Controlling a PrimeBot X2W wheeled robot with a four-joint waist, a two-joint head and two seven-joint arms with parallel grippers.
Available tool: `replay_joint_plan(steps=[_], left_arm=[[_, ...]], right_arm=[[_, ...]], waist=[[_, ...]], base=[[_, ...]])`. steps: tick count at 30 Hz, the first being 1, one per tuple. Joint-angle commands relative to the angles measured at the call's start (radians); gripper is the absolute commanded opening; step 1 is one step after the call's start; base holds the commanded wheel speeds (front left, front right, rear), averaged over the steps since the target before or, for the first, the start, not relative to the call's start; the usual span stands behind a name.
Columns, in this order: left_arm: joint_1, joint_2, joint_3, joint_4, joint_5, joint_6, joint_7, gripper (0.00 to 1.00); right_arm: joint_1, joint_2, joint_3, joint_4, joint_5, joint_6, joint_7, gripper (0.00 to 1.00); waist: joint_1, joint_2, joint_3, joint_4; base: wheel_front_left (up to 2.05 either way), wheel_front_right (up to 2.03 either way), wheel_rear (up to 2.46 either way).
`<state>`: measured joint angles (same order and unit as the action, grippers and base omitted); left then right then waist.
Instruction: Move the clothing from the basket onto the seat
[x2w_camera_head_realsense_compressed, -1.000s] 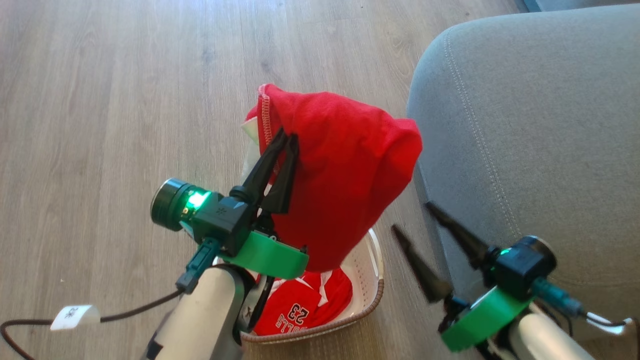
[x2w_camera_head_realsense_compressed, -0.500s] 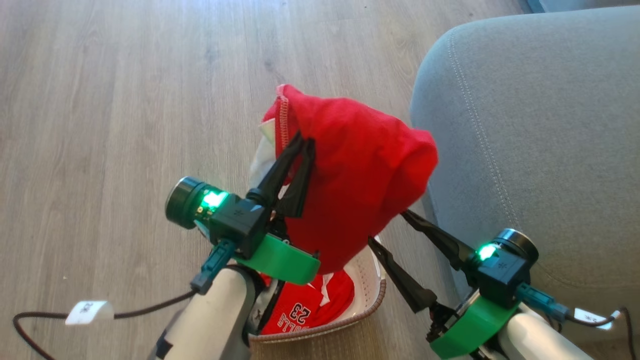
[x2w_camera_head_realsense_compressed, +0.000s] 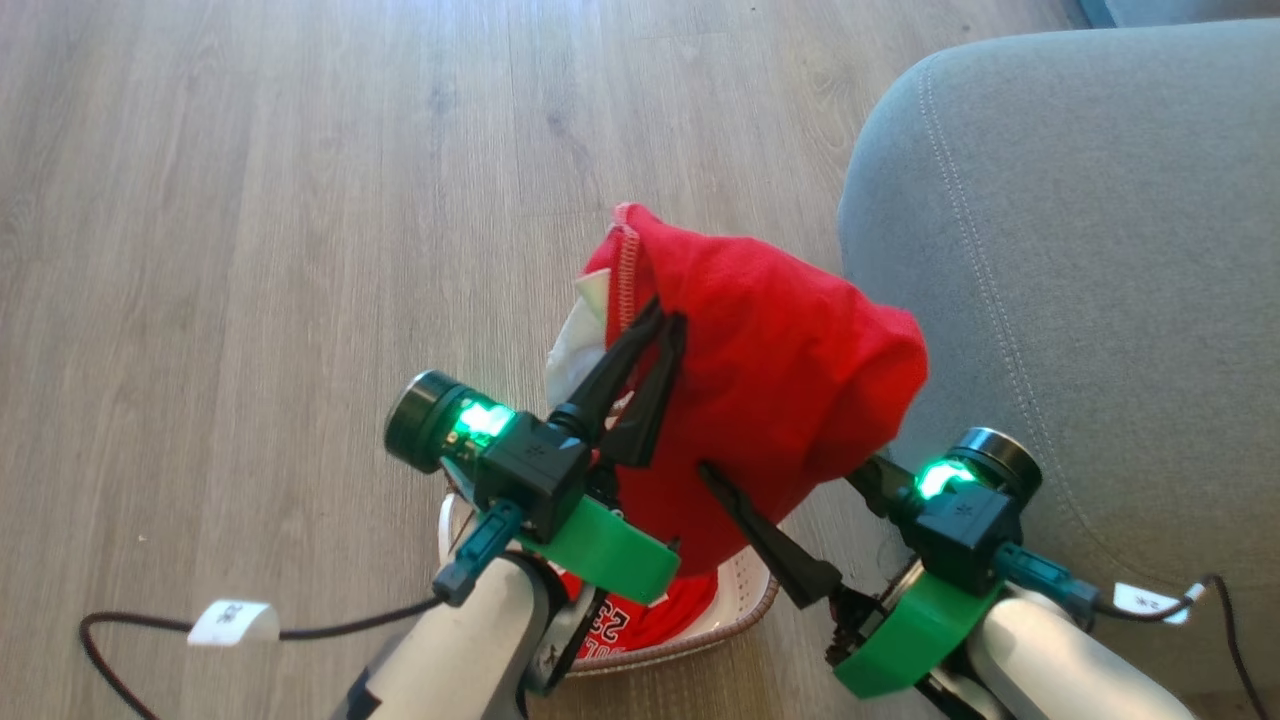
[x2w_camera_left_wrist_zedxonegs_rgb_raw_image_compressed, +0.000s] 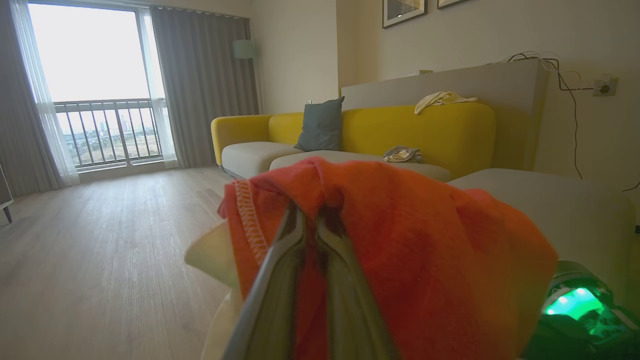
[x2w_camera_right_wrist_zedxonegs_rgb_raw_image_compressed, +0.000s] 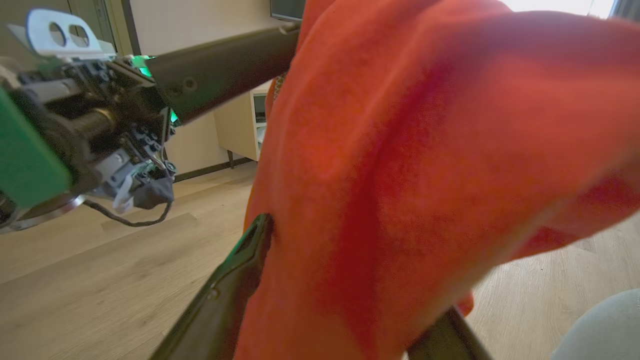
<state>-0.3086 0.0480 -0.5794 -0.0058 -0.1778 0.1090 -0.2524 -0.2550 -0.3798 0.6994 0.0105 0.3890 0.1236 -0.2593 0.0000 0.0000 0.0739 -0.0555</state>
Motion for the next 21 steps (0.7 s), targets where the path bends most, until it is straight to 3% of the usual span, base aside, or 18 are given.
replay_joint_plan(steps=[1, 12, 13, 14, 15, 21], left_arm=[[-0.063, 0.002, 0.026, -0.030, -0.008, 0.004, -0.009, 0.00], [-0.079, 0.002, -0.046, -0.016, -0.023, 0.006, -0.009, 0.00], [-0.080, 0.002, -0.048, -0.014, -0.023, 0.007, -0.009, 0.00], [-0.080, 0.002, -0.049, -0.011, -0.021, 0.008, -0.009, 0.00], [-0.081, 0.002, -0.048, -0.010, -0.021, 0.009, -0.009, 0.00], [-0.076, 0.002, -0.036, -0.002, -0.021, 0.012, -0.009, 0.00]], right_arm=[[-0.033, 0.008, 0.011, -0.020, 0.009, 0.007, -0.002, 1.00], [-0.090, 0.062, 0.020, 0.046, 0.018, 0.007, -0.002, 1.00], [-0.088, 0.069, 0.014, 0.053, 0.019, 0.007, -0.002, 0.78], [-0.088, 0.073, 0.011, 0.057, 0.018, 0.007, -0.002, 0.29], [-0.087, 0.077, 0.009, 0.060, 0.016, 0.007, -0.002, 0.00], [-0.081, 0.084, 0.001, 0.063, 0.009, 0.007, -0.002, 0.00]], waist=[[0.0000, 0.0000, 0.001, 0.001], [0.0000, 0.0000, 0.004, 0.018], [0.0000, 0.0000, 0.004, 0.020], [0.0000, 0.0000, 0.003, 0.021], [0.0000, 0.0000, 0.002, 0.023], [0.0000, 0.0000, -0.004, 0.028]], base=[[0.00, 0.00, 0.00], [0.00, 0.00, 0.00], [0.00, 0.00, 0.00], [0.00, 0.00, 0.00], [0.00, 0.00, 0.00], [0.00, 0.00, 0.00]])
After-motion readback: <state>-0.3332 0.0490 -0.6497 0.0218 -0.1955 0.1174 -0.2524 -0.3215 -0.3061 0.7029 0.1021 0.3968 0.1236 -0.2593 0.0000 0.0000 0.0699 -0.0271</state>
